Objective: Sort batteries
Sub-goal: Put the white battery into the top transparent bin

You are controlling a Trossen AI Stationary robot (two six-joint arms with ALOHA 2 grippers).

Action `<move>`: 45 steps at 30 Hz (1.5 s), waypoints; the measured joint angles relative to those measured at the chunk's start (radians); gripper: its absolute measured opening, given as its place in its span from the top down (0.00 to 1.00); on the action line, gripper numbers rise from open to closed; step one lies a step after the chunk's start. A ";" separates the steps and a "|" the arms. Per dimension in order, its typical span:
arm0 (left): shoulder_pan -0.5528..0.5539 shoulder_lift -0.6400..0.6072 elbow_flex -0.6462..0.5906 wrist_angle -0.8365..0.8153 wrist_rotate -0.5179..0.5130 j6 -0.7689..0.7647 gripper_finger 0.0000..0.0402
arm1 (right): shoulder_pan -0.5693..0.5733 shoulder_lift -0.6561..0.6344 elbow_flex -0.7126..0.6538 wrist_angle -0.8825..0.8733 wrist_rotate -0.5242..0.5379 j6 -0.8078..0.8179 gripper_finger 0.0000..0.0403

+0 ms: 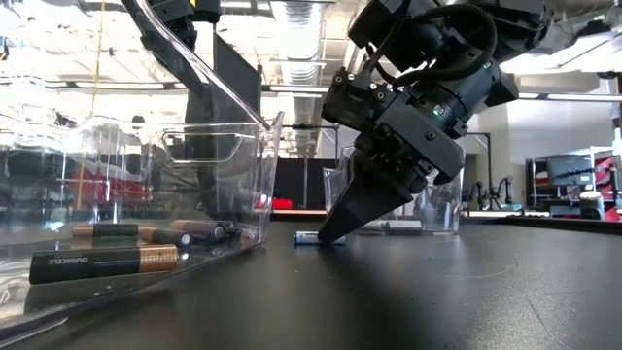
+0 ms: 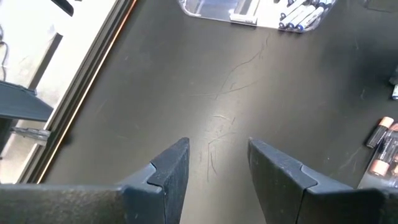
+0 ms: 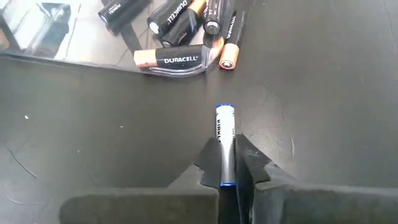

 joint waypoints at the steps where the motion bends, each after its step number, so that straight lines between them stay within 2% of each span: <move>1: 0.000 0.000 0.000 0.000 0.000 0.001 0.61 | 0.000 -0.005 0.000 -0.005 -0.001 0.012 0.93; 8: 0.000 0.000 0.000 0.001 0.000 0.003 0.61 | 0.003 -0.098 -0.006 -0.118 -0.019 0.044 0.93; 13: 0.000 0.000 0.000 0.005 0.000 0.005 0.61 | 0.014 -0.224 -0.005 -0.302 0.004 0.100 0.93; 20: 0.000 0.000 0.000 0.005 0.000 0.015 0.61 | 0.048 -0.420 -0.004 -0.375 0.019 0.188 0.93; 25: 0.000 0.000 0.000 0.008 0.000 -0.026 0.61 | 0.048 -0.553 -0.003 -0.420 0.168 0.327 0.92; 28: 0.000 0.000 0.000 0.009 0.000 -0.026 0.61 | 0.028 -0.614 -0.003 -0.426 0.261 0.338 0.92; 31: 0.000 0.000 0.000 0.027 0.000 -0.024 0.61 | -0.024 -0.660 -0.003 -0.415 0.327 0.341 0.93; 36: 0.001 0.000 0.000 0.076 -0.001 0.003 0.61 | -0.190 -0.677 0.026 -0.431 0.330 0.340 0.93; 39: 0.010 0.000 0.000 0.075 -0.001 -0.007 0.61 | -0.294 -0.642 0.094 -0.522 0.299 0.305 0.93; 45: 0.040 0.000 0.000 0.072 -0.003 -0.050 0.61 | -0.472 -0.509 0.279 -0.691 0.169 0.104 0.93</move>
